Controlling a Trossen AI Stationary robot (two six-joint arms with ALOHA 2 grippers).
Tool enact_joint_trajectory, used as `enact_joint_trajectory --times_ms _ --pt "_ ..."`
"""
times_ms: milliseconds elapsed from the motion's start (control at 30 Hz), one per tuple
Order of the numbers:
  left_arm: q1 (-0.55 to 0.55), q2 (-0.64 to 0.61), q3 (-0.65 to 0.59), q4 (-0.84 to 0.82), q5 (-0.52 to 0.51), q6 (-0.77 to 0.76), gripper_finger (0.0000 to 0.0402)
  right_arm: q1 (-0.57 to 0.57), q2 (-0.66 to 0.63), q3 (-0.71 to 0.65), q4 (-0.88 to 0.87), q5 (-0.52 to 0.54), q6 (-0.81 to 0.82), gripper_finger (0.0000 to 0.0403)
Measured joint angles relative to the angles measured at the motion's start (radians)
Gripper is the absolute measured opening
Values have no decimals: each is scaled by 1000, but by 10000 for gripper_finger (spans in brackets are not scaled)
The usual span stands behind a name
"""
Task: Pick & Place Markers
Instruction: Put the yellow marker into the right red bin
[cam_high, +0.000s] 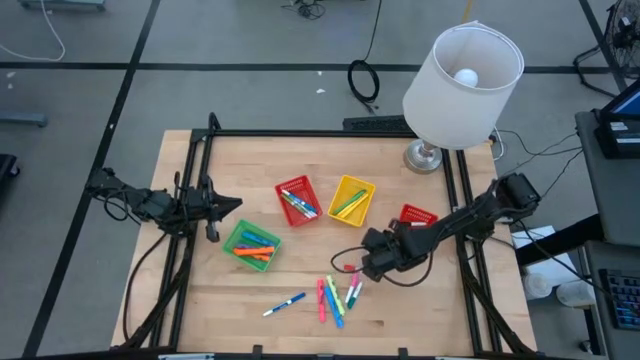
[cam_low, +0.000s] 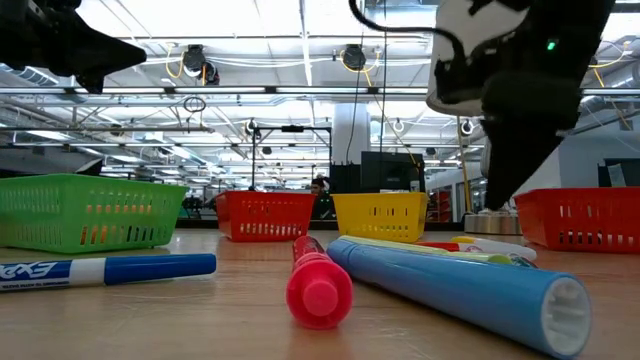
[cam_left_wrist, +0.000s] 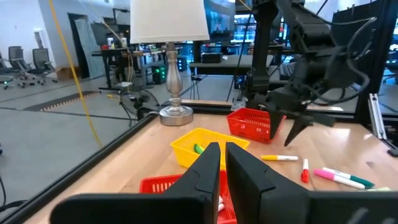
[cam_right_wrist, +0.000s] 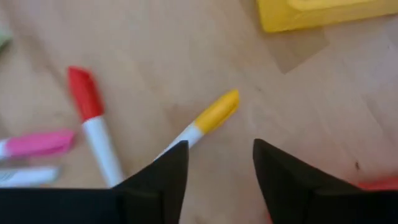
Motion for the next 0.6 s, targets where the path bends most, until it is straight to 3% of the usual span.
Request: enact_joint_trajectory --times_ms 267,600 --pt "0 0 0 0 -17 2 35 -78 0 -107 196 -76 -22 200" --pt "0 0 0 0 -28 2 35 -96 0 -174 276 -103 -17 187"
